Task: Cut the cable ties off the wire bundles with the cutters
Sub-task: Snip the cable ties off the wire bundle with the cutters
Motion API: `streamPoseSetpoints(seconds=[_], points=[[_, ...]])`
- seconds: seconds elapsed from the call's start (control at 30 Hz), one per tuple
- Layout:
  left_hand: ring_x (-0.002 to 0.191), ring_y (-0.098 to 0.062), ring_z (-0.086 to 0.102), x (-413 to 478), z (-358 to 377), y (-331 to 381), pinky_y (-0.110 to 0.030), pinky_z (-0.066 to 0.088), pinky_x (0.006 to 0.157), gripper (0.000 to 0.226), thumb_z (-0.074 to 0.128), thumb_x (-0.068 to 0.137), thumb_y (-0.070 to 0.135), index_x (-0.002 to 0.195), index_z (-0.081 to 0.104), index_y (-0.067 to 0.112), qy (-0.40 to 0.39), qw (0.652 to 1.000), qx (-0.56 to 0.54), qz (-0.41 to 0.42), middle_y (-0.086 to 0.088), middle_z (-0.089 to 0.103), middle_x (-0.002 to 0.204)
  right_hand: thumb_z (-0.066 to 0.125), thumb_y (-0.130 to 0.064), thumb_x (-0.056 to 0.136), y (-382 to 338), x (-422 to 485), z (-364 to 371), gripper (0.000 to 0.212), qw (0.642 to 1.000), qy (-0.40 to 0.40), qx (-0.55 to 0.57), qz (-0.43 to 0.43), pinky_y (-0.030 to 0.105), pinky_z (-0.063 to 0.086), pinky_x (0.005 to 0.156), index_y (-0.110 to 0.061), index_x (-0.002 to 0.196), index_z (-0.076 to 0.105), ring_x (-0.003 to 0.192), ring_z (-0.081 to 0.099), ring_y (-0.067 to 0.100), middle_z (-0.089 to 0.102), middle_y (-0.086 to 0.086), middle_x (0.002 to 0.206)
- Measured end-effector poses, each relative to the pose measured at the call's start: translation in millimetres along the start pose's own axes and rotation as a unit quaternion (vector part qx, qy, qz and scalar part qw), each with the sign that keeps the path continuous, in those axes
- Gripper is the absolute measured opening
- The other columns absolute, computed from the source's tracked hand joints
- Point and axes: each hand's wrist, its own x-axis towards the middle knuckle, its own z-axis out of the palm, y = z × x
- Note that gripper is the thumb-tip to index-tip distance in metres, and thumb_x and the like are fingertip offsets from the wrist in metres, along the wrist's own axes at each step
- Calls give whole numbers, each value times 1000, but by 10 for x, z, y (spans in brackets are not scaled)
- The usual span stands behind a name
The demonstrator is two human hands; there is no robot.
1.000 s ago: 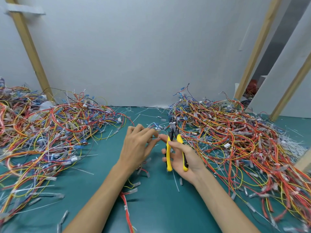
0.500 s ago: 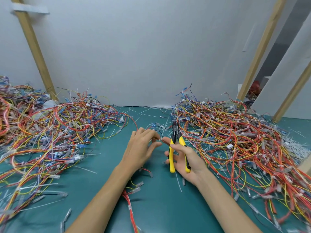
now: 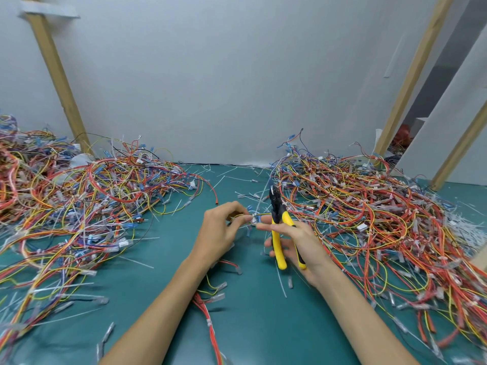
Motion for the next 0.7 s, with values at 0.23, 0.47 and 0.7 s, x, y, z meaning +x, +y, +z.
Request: streamPoseSetpoints(seconds=[0.23,0.47,0.7], points=[[85,-13,60,0,10,-83,-36,39,83,13,62,94,23,89,74,20,-33,997,66,13,7,63,88,64,-27,84,-3,7,-179,8,864,203,-416,-199,32,43,60,-24,90,60,68,57,17,60,-2,71],[93,-7,46,-20,38,-161,-27,18,81,27,45,102,33,84,66,30,-60,986,153,-5,8,48,89,63,-35,84,14,16,-280,20,777,222,-530,-259,30,33,58,-32,96,47,74,50,20,52,-10,75],[69,-8,47,-17,39,-134,-33,32,81,34,44,102,31,73,59,20,-54,988,141,-12,5,52,68,53,-53,76,53,24,-255,33,757,242,-573,-201,25,27,47,-21,73,47,58,50,21,52,-5,57]])
